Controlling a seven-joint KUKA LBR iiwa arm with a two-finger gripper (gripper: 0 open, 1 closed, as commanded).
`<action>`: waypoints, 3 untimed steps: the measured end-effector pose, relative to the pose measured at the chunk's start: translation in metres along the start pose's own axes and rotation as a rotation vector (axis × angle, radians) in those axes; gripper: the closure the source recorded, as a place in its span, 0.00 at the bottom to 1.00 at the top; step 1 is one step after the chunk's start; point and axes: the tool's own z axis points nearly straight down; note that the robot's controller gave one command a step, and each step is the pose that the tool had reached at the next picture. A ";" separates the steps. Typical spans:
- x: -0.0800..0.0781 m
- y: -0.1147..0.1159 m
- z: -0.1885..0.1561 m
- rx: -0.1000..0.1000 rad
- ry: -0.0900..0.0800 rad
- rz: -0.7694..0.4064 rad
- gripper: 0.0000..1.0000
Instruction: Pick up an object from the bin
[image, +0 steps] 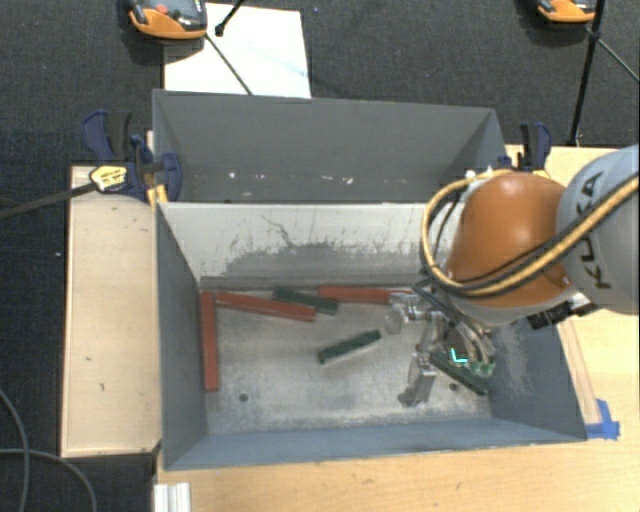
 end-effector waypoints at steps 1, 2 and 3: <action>-0.002 0.000 -0.003 0.000 -0.007 0.001 0.00; -0.048 0.018 0.039 0.001 -0.018 -0.044 0.00; -0.041 0.031 0.104 0.000 -0.011 -0.087 0.00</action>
Offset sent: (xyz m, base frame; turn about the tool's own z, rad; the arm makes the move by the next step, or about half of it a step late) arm 0.0695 0.0299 -0.0723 -0.0830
